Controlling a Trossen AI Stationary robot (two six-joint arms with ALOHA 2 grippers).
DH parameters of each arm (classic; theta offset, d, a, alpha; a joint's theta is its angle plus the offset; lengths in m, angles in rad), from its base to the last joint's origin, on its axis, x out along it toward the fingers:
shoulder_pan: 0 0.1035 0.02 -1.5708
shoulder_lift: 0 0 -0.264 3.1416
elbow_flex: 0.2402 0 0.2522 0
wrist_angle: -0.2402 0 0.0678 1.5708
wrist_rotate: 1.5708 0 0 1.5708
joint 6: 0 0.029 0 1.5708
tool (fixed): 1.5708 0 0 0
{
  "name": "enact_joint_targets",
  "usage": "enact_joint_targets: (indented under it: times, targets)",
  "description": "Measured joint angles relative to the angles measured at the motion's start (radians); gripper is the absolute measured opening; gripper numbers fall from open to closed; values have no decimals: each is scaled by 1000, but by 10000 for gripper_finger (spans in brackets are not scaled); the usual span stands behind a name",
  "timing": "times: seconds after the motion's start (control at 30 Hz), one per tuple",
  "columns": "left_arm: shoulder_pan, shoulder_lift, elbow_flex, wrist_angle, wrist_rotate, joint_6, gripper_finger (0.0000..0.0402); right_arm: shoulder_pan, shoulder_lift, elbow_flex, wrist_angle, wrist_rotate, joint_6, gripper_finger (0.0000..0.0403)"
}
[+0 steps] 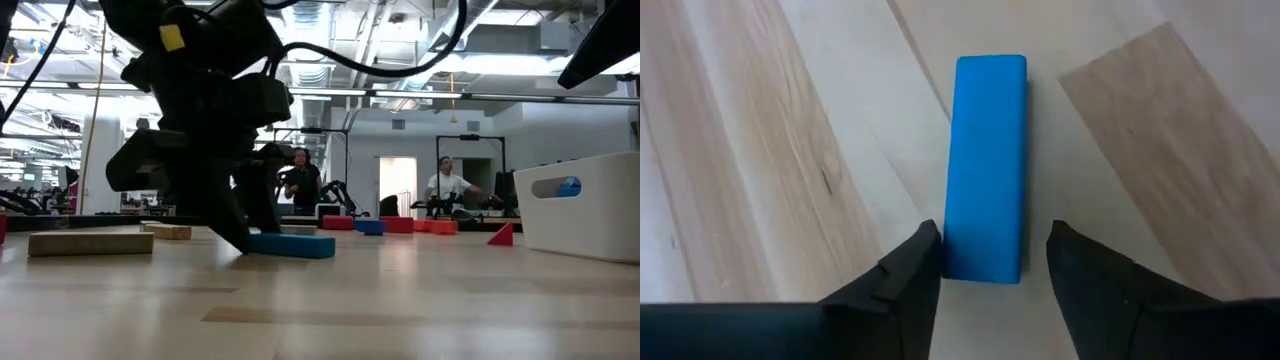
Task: Sort blocks by size
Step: Put the blue block into the white bin
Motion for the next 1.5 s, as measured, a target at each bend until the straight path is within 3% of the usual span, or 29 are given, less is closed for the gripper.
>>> enact_joint_targets:
  times: [0.27,0.5,0.6,0.73,0.8,0.93,1.13,1.37,1.5]
  targets:
    - [6,-1,-22,46,-2,-37,98,-19,0,0,-8,3,-21,281]
    - [8,-13,-23,74,-70,-80,96,-17,-4,0,-8,-59,-32,281]
    - [14,-41,-23,166,-94,-97,96,-21,-3,0,6,-48,-43,281]
    - [14,-63,-23,301,-195,-79,96,-43,-2,-2,24,82,20,281]
    - [9,-67,-23,374,-214,-50,96,-45,-2,-2,15,197,65,281]
    - [2,-67,-22,582,-202,-26,96,-40,-2,-34,62,483,55,281]
    - [3,-67,-22,830,-107,-32,96,-58,-1,-45,84,704,32,281]
    - [20,-68,-22,867,-73,-68,97,-81,-1,-45,90,710,23,281]
    - [24,-69,-22,858,-71,-70,98,-85,-1,-39,119,548,-13,281]
